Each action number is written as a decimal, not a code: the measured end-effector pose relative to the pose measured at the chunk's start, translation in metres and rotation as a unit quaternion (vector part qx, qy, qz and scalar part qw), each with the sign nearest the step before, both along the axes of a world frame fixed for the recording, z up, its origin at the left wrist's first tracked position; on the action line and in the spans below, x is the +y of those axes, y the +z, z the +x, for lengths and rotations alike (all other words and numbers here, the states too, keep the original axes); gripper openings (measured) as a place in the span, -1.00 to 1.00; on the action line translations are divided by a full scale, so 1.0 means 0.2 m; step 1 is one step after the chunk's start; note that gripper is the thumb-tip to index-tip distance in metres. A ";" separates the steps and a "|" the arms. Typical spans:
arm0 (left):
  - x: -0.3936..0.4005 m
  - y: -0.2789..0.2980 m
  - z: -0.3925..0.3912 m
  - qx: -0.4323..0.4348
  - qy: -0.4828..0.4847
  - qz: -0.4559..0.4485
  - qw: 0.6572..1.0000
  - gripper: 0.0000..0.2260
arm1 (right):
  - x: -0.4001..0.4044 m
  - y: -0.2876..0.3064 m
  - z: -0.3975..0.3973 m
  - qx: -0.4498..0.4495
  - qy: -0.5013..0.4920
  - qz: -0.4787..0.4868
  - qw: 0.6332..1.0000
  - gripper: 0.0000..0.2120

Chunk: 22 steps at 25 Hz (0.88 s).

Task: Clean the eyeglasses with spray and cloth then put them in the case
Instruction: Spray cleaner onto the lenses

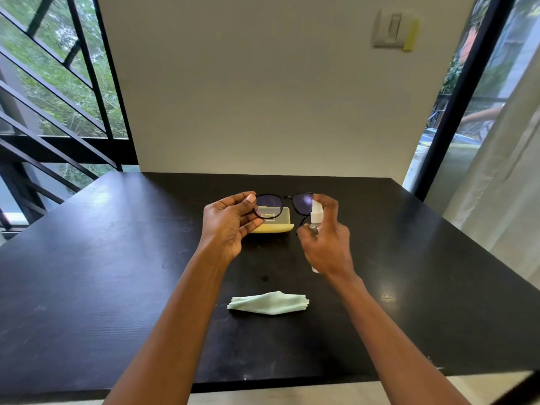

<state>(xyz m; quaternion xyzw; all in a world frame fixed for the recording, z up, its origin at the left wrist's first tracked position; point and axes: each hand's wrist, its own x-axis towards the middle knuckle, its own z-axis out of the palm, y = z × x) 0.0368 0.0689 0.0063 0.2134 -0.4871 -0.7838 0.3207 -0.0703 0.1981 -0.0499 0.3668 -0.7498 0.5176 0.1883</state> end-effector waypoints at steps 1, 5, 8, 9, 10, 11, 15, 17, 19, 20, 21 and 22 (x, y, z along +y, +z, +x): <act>0.00 0.00 0.00 -0.001 0.002 0.000 1.000 -0.90 | 0.00 0.00 0.00 0.000 0.004 -0.003 1.000 -0.52; 0.00 0.00 0.00 -0.007 0.015 0.003 1.000 -0.92 | 0.00 -0.04 -0.03 0.002 0.011 -0.044 0.999 -0.49; -0.01 0.00 -0.01 -0.008 0.030 0.013 0.999 -0.92 | 0.05 -0.06 -0.10 -0.032 -0.013 -0.091 0.995 -0.45; -0.02 0.00 -0.01 -0.008 0.034 0.016 0.999 -0.93 | 0.07 -0.07 -0.14 -0.034 -0.025 -0.105 0.994 -0.44; -0.02 -0.01 -0.02 -0.008 0.037 0.019 0.999 -0.93 | 0.10 -0.08 -0.19 -0.030 -0.032 -0.108 0.993 -0.42; -0.03 -0.01 -0.02 -0.008 0.038 0.021 0.999 -0.93 | 0.13 -0.09 -0.24 -0.024 -0.036 -0.100 0.994 -0.40; -0.04 -0.02 -0.03 -0.012 0.047 0.039 0.998 -0.96 | 0.21 -0.18 -0.42 -0.022 -0.038 -0.026 0.999 -0.25; -0.04 -0.03 -0.03 -0.012 0.049 0.042 0.998 -0.95 | 0.23 -0.23 -0.47 -0.035 -0.035 -0.008 0.999 -0.23; -0.04 -0.03 -0.04 -0.013 0.049 0.041 0.998 -0.96 | 0.23 -0.28 -0.50 -0.040 -0.040 -0.001 0.998 -0.23; -0.04 -0.03 -0.04 -0.014 0.050 0.041 0.998 -0.96 | 0.23 -0.30 -0.51 -0.038 -0.043 -0.001 0.998 -0.23; -0.04 -0.03 -0.04 -0.015 0.050 0.042 0.998 -0.96 | 0.23 -0.32 -0.51 -0.035 -0.043 -0.003 0.998 -0.24; -0.05 -0.04 -0.04 -0.016 0.050 0.043 0.998 -0.96 | 0.22 -0.33 -0.52 -0.032 -0.042 -0.005 0.999 -0.24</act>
